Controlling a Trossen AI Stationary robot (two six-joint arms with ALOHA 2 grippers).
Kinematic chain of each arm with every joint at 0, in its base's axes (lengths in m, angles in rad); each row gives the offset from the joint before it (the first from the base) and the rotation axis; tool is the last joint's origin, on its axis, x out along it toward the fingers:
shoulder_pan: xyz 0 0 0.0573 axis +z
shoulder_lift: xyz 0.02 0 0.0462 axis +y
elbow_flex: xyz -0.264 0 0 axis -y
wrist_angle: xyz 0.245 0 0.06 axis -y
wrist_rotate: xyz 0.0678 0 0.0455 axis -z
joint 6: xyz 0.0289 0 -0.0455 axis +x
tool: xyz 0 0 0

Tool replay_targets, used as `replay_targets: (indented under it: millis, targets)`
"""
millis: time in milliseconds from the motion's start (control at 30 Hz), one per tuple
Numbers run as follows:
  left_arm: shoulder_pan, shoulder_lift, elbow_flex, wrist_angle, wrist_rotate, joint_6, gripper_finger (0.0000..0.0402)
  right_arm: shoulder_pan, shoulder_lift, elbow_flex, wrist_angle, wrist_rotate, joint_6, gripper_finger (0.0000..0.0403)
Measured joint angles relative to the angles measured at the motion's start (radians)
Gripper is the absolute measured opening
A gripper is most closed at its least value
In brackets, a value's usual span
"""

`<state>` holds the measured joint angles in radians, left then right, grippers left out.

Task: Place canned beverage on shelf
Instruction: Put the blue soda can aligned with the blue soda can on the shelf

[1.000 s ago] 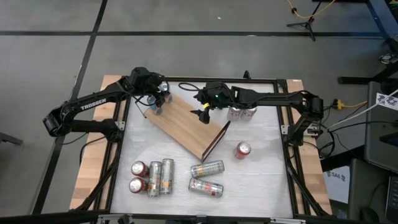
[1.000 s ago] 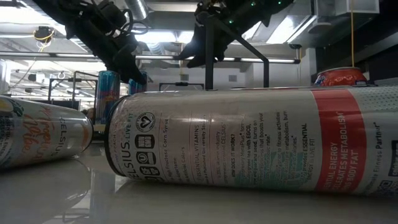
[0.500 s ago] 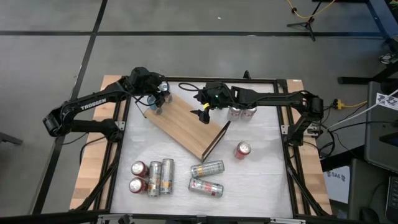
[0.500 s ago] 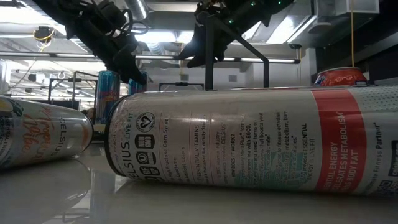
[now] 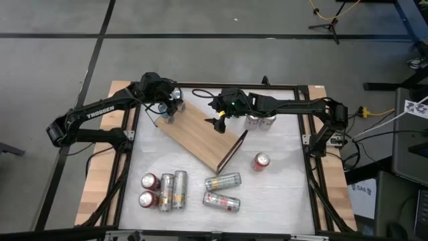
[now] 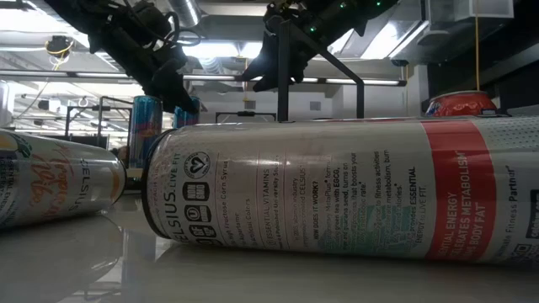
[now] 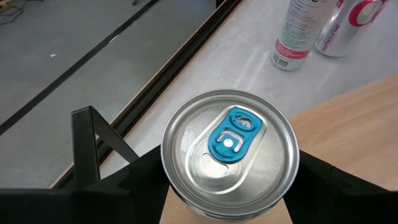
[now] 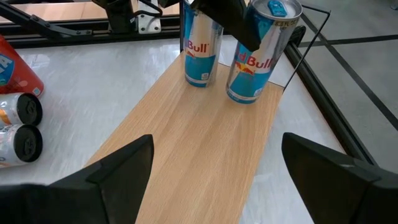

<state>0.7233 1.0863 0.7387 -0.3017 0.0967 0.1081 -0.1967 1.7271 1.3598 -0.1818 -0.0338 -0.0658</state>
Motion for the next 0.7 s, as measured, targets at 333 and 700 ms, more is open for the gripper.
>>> replay_targets:
  millis: [333, 700]
  targets:
    - [0.000, 0.000, 0.000, -0.002, -0.001, 0.000, 0.0311, 0.000, 0.000, 0.000, 0.000, 0.000, 0.000, 0.0349]
    - [0.000, 0.000, 0.000, 0.010, -0.003, 0.006, 0.0318, 0.000, 0.000, 0.000, 0.000, 0.000, 0.000, 0.0349]
